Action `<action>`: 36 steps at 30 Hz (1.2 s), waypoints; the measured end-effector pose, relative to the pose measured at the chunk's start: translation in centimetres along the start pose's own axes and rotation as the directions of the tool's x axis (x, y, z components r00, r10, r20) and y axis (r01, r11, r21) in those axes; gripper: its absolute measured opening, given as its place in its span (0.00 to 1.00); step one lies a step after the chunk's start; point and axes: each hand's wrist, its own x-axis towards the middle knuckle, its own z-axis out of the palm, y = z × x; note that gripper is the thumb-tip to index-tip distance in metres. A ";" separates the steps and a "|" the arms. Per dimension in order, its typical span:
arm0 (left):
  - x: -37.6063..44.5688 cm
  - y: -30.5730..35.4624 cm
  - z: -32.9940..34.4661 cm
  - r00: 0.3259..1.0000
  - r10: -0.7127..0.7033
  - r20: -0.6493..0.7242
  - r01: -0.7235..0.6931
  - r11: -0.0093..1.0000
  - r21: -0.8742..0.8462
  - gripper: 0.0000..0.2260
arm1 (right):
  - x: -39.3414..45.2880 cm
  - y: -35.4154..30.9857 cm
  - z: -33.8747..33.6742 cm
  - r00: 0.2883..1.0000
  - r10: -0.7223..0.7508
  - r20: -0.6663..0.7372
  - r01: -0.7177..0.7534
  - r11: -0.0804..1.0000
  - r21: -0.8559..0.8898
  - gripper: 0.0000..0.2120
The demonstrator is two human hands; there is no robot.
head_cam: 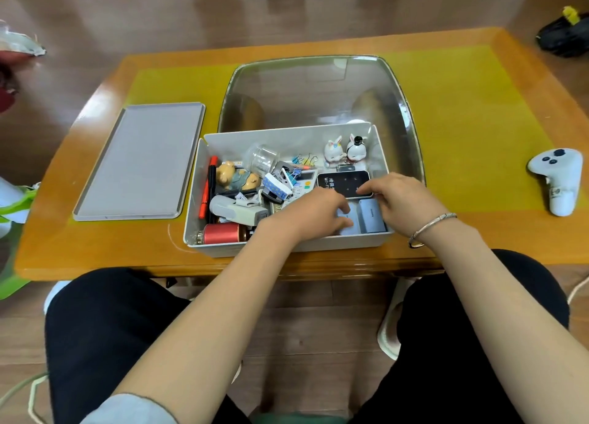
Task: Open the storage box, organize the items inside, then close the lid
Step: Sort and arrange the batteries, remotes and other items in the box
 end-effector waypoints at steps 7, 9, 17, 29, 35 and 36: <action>-3.0 1.4 1.7 0.997 -0.020 0.072 0.016 0.999 0.052 0.30 | 1.2 -0.4 0.2 0.987 0.061 0.148 -0.036 0.985 -0.167 0.26; -3.2 1.8 2.4 0.998 0.020 0.056 -0.028 0.988 0.152 0.26 | 1.4 -0.5 0.5 0.982 0.064 0.179 -0.023 0.974 -0.225 0.24; -3.3 1.9 4.0 0.976 0.136 -0.168 -0.062 0.919 0.389 0.17 | 2.2 -0.4 1.0 0.975 0.085 0.205 -0.046 0.981 -0.191 0.21; -3.2 1.6 4.9 0.948 0.180 -0.262 -0.066 0.918 0.392 0.15 | 2.4 -0.9 1.3 0.960 0.115 0.257 -0.045 0.963 -0.265 0.17; -3.4 1.8 4.9 0.944 0.171 -0.281 -0.051 0.920 0.388 0.15 | 2.2 -1.3 1.7 0.966 0.121 0.230 -0.041 0.945 -0.324 0.16; -3.4 1.8 4.9 0.945 0.170 -0.279 -0.048 0.918 0.393 0.14 | 2.1 -1.2 1.7 0.968 0.120 0.222 -0.042 0.944 -0.329 0.16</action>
